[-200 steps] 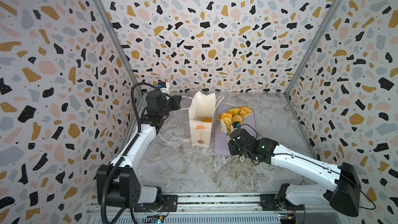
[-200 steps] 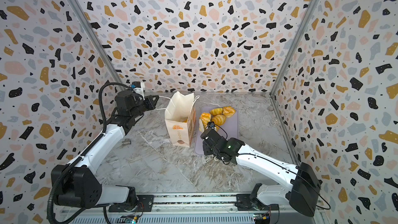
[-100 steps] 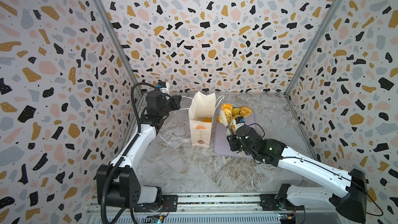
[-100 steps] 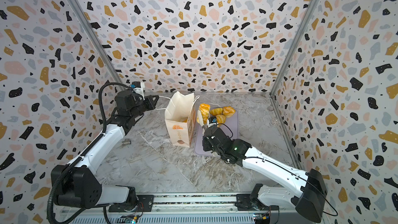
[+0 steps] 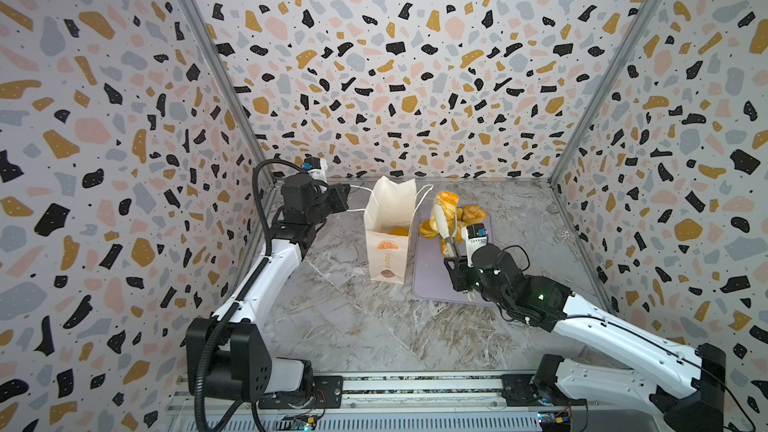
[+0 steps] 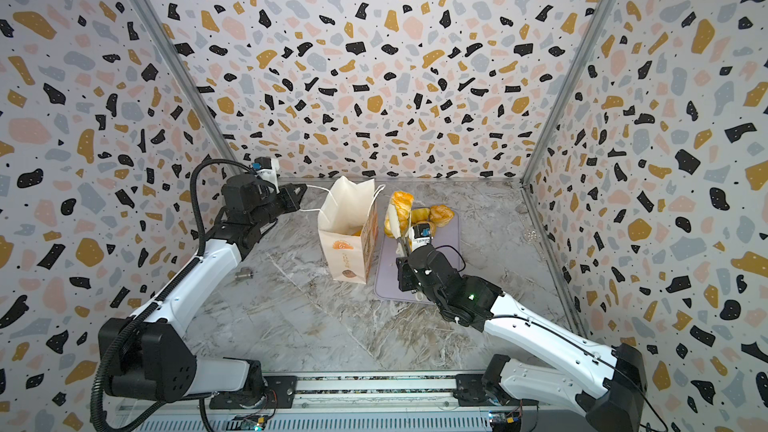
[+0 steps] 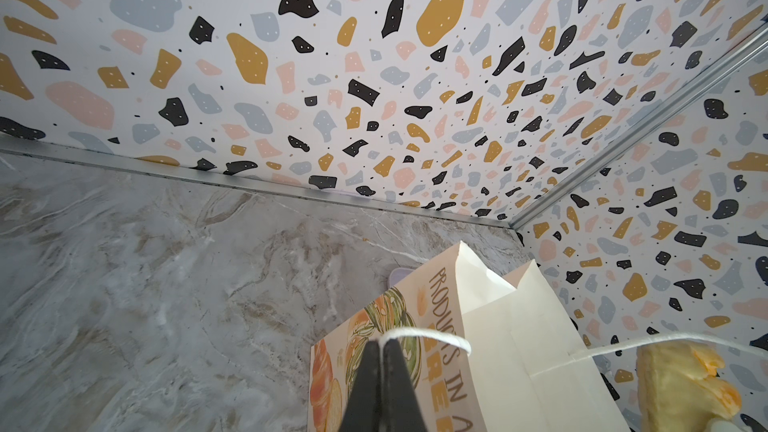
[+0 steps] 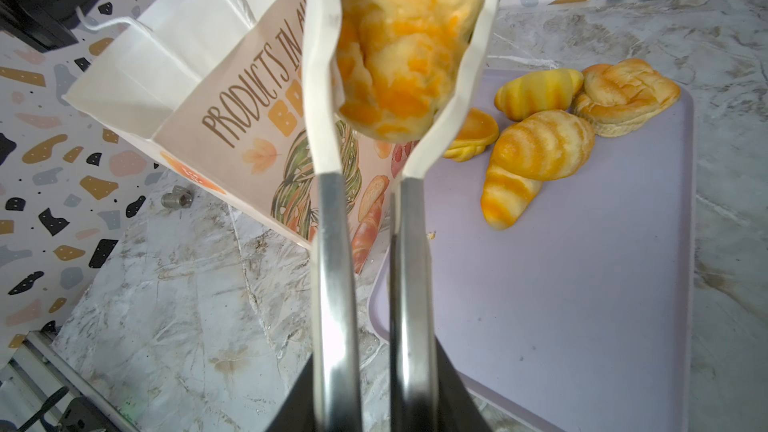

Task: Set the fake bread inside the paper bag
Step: 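Lift the twisted roll with the tongs toward the paper bag, then carry the twisted roll in the tongs over the bag opening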

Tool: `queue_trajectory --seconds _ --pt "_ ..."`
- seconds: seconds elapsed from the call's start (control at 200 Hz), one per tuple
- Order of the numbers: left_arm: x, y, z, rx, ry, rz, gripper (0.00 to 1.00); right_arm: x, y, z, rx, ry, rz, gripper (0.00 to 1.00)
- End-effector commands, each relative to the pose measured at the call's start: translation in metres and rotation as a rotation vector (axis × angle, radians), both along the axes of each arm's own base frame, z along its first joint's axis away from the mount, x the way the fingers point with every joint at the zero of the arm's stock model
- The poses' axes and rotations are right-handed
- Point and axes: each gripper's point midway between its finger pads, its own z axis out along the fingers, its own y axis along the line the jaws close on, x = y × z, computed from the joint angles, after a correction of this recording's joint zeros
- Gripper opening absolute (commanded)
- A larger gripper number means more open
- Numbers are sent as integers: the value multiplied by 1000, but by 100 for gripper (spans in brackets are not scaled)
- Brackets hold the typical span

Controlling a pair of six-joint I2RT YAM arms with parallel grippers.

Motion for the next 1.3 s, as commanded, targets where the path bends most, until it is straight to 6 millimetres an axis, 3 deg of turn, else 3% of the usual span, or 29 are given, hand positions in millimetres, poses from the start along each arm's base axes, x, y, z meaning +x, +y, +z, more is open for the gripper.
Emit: queue_trajectory --seconds 0.0,0.761,1.292 --pt "-4 -1 10 -2 -39 -3 0 6 -3 25 54 -74 -25 33" --pt "-4 -1 10 -4 -40 -4 0 6 -11 66 53 -148 -29 33" --pt "-3 -1 7 -5 -34 -5 0 9 -3 106 71 -208 0 33"
